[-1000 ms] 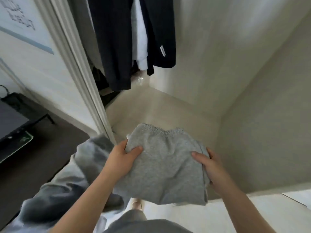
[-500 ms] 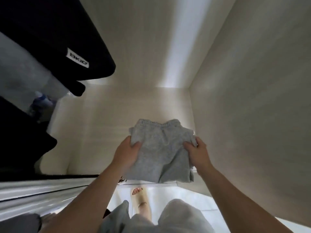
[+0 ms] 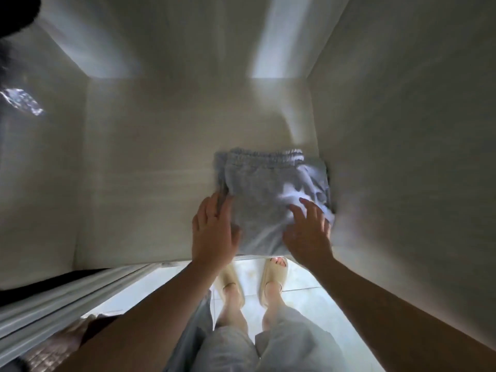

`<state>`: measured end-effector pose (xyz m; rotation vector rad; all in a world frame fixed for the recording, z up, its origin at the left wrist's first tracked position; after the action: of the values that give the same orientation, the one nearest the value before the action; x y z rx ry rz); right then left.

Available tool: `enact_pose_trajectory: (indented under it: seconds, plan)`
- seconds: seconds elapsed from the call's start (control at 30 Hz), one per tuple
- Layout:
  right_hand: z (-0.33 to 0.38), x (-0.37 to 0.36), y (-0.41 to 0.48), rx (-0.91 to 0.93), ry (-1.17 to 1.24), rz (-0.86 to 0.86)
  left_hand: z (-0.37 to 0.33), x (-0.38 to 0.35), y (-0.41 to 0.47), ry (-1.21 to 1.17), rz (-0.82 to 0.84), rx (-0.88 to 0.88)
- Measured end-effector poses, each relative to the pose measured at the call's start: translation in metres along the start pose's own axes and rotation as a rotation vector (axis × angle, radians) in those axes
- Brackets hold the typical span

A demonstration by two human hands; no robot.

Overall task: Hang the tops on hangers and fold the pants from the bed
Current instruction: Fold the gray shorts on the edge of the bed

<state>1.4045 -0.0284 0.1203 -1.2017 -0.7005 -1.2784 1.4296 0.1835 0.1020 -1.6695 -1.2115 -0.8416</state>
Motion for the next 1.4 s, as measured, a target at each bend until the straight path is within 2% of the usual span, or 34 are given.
enact_pose_trajectory:
  seconds: [0.1, 0.17, 0.27, 0.6, 1.17, 1.4]
  plan:
    - [-0.002, -0.023, -0.020, 0.093, -0.098, 0.145, 0.002, -0.020, -0.020, 0.137, 0.017, -0.243]
    - [-0.010, -0.034, -0.025, 0.079, -0.152, 0.187, 0.006, -0.034, -0.028, 0.195, 0.112, -0.289]
    - [-0.020, -0.043, -0.024, 0.076, -0.168, 0.192, 0.013, -0.048, -0.032, 0.225, 0.175, -0.267]
    - [-0.032, -0.051, 0.006, 0.116, -0.081, 0.181, 0.010, -0.057, -0.002, 0.196, 0.100, -0.257]
    - [-0.022, -0.009, 0.206, 0.111, -0.175, 0.090, -0.016, -0.029, 0.182, 0.174, -0.042, -0.209]
    - [-0.017, -0.010, 0.206, 0.036, -0.194, 0.061, -0.016, -0.032, 0.193, 0.203, 0.038, -0.180]
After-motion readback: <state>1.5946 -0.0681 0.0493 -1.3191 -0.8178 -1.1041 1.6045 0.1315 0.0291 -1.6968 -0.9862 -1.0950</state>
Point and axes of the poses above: each hand's wrist, its own y-axis towards the middle knuckle, its own x-axis out of the back of the hand, z = x × y, the point moved 2 cm from there along y, towards the middle knuckle, and after that the axes turned 1 degree about x, right-handed, at the moved point
